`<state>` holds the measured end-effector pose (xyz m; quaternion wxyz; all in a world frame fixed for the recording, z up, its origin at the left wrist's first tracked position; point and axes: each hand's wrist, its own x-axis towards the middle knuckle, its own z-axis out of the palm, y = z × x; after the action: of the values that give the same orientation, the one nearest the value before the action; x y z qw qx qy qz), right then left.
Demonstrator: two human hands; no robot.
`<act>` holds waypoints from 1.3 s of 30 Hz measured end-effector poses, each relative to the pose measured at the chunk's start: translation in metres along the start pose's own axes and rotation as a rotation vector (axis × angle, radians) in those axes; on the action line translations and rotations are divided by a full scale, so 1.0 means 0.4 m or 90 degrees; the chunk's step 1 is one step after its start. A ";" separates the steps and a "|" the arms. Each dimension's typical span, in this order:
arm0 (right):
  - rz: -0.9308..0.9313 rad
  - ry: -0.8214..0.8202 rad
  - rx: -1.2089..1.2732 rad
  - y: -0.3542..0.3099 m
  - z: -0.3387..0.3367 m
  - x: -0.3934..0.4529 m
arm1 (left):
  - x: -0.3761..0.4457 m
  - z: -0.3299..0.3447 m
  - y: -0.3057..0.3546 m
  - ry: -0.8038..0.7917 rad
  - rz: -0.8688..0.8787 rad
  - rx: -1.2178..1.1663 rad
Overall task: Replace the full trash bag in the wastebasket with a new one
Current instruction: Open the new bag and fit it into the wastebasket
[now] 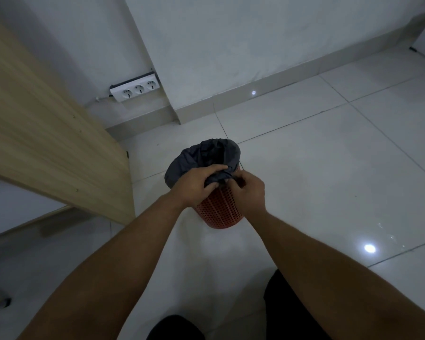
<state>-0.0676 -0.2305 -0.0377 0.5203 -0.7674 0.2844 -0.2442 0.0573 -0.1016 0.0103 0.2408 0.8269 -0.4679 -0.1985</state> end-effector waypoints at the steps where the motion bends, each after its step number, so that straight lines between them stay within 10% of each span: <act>1: 0.065 0.004 0.040 -0.005 0.003 0.002 | -0.001 0.005 -0.002 0.012 0.002 0.002; 15: 0.648 0.043 0.731 -0.068 0.048 0.026 | -0.004 0.041 -0.004 0.088 0.034 -0.065; 19: 0.560 0.135 0.562 -0.075 0.049 0.018 | -0.005 0.048 0.004 0.090 0.032 -0.078; 24: 0.144 0.117 0.037 -0.038 0.049 -0.030 | 0.007 0.054 0.013 0.080 0.013 -0.111; 28: -0.008 -0.042 -0.077 0.017 0.050 -0.050 | 0.006 0.043 0.007 0.067 -0.011 -0.154; 33: -0.115 0.059 -0.121 0.015 0.025 -0.003 | 0.000 0.051 0.017 0.061 -0.020 -0.177; 39: 0.154 -0.162 0.133 0.013 -0.009 0.034 | -0.009 0.047 0.008 0.063 -0.029 -0.172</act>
<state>-0.0612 -0.2440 -0.0402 0.6541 -0.6943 0.2797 -0.1091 0.0431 -0.1039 -0.0025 0.3683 0.8061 -0.4054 -0.2241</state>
